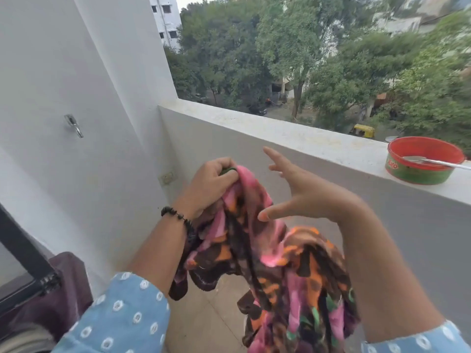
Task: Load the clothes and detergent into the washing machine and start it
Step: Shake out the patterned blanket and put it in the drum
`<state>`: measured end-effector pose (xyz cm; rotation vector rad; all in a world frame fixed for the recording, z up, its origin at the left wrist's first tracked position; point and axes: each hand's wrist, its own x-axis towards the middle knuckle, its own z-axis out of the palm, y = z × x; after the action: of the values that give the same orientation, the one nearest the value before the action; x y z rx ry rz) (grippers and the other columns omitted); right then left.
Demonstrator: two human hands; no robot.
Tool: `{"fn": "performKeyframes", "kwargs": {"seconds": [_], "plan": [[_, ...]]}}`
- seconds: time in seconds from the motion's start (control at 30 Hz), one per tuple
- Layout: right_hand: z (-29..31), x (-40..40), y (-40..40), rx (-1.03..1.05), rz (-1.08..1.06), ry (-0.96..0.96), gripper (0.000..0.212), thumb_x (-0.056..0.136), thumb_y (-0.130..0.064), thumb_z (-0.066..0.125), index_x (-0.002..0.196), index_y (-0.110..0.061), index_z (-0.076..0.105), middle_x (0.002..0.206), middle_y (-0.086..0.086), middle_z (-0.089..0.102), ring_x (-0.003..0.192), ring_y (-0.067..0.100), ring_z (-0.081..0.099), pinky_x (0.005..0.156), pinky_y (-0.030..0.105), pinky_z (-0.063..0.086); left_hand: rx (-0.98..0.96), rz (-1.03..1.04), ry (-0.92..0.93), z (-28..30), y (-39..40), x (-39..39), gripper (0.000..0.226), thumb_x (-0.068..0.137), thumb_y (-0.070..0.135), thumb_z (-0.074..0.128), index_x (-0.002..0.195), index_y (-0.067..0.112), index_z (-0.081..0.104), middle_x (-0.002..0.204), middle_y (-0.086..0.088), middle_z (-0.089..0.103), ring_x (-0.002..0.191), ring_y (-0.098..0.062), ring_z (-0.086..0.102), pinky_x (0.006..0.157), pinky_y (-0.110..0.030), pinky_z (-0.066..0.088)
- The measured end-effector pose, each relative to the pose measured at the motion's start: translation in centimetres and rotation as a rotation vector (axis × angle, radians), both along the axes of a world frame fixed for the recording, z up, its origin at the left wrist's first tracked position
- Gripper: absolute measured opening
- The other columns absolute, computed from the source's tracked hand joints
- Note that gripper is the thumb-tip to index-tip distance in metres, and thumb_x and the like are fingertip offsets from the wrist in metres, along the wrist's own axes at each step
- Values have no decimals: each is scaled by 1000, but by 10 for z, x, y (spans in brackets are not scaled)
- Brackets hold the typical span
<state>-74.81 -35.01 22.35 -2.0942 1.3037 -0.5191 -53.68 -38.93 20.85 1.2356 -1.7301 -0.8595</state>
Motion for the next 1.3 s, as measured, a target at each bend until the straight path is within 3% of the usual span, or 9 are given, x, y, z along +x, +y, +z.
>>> {"fn": "performKeyframes", "kwargs": {"seconds": [0.23, 0.33, 0.53, 0.63, 0.7, 0.8, 0.93, 1.13, 1.3], "plan": [[-24, 22, -13, -244, -127, -584, 32, 79, -7, 60, 107, -21, 67, 101, -2, 72, 96, 15, 67, 90, 43, 53, 49, -272, 83, 20, 19, -12, 55, 76, 31, 74, 126, 28, 52, 115, 0, 62, 98, -10, 65, 88, -25, 53], [-10, 14, -9, -186, -210, -894, 33, 84, 3, 55, 91, -25, 72, 90, -4, 74, 89, 17, 68, 84, 41, 54, 244, -387, 0, -5, 28, 5, 77, 75, 19, 83, 140, 24, 41, 131, 3, 61, 118, -9, 61, 99, -27, 50], [14, 4, -10, -193, -267, -1200, 24, 84, -6, 58, 82, -24, 73, 89, 2, 71, 89, 22, 65, 90, 44, 52, 445, -297, -149, -70, 34, 6, 27, 92, 25, 64, 118, 21, 67, 117, 1, 72, 111, -15, 66, 101, -36, 50], [5, -8, -13, -291, -346, -1008, 28, 82, -2, 61, 94, -25, 72, 96, 1, 72, 94, 22, 65, 93, 47, 52, 477, -80, 57, -61, 28, 10, 21, 99, 26, 55, 96, 18, 75, 100, -9, 75, 93, -25, 71, 85, -37, 57], [-4, -20, -18, -287, -406, -548, 39, 83, -8, 68, 118, -23, 61, 110, 1, 68, 105, 23, 63, 96, 45, 50, 485, 25, 234, -47, 24, 12, 27, 96, 28, 58, 84, 12, 77, 89, -19, 72, 81, -32, 69, 76, -39, 56], [-11, -29, -14, -41, -269, -47, 93, 77, -35, 80, 150, -32, 23, 143, 2, 44, 132, 20, 43, 110, 33, 35, 481, 59, 408, -25, 24, 8, 36, 88, 36, 65, 97, 2, 74, 100, -25, 70, 86, -32, 68, 86, -42, 56], [-15, 1, -1, 36, 29, -141, 98, 72, -47, 81, 149, -46, 19, 144, -13, 42, 131, 5, 42, 112, 32, 35, 483, -73, 518, -5, 23, -6, 49, 84, 46, 60, 107, 3, 71, 108, -24, 70, 94, -30, 68, 91, -39, 55], [-21, 4, -8, -188, -73, -240, 7, 91, -24, 63, 95, -26, 68, 86, -2, 69, 86, 20, 65, 80, 44, 52, 377, -51, 314, 15, 24, -6, 61, 74, 58, 58, 104, 6, 69, 94, -14, 74, 84, -25, 71, 79, -31, 58], [-15, -8, -11, -203, -190, -444, 24, 98, -19, 54, 102, -32, 74, 90, -7, 75, 89, 17, 70, 79, 38, 55, 242, 173, 202, 17, 12, 27, 35, 84, 46, 67, 88, 12, 73, 76, -8, 76, 69, -23, 71, 60, -26, 58]]}}
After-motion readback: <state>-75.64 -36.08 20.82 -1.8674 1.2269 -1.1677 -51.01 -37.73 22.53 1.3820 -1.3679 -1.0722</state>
